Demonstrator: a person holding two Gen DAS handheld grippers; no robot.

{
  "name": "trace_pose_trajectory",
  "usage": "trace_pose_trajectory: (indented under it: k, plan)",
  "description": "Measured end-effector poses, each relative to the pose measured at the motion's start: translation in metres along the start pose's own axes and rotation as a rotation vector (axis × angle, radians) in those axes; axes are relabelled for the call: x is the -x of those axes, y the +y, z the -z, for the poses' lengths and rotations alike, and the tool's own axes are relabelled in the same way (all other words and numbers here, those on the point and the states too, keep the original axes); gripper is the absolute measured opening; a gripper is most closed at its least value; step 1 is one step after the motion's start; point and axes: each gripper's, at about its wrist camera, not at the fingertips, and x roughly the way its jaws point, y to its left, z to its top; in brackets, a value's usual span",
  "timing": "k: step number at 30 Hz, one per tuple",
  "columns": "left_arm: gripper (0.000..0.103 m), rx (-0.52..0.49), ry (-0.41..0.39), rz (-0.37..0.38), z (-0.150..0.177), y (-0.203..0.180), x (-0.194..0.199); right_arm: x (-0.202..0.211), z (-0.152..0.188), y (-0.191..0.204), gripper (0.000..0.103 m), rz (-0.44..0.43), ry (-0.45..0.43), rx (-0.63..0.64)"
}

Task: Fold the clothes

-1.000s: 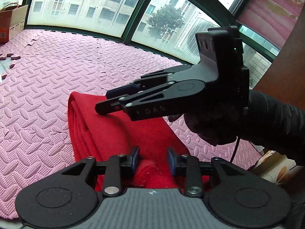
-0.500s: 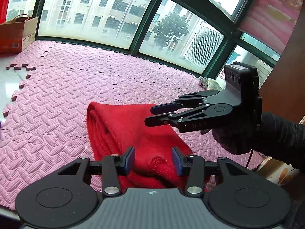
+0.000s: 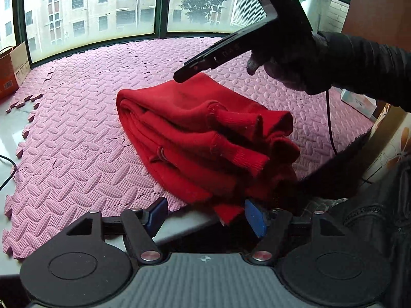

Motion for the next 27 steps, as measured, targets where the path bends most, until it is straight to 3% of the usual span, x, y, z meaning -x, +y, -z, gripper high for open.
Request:
trace_pose_trajectory:
  k: [11,16,25,26,27]
  plan:
    - [0.074,-0.091,0.005,-0.035,0.004,-0.010,-0.005,-0.014,-0.004,-0.003,0.055,0.011,0.022,-0.005]
    - [0.076,-0.131,0.001,-0.094,0.005,-0.017,-0.010,-0.024,-0.006,-0.007,0.056,0.011,0.049,-0.006]
    - [0.074,-0.044,-0.038,-0.161,-0.007,0.010,-0.003,-0.023,0.002,-0.024,0.057,0.048,0.100,-0.028]
    - [0.071,-0.031,-0.045,-0.171,-0.009,0.014,-0.003,-0.021,0.003,-0.026,0.057,0.053,0.104,-0.036]
    - [0.061,-0.008,-0.048,-0.190,-0.012,0.021,-0.003,-0.020,0.004,-0.029,0.057,0.059,0.108,-0.044]
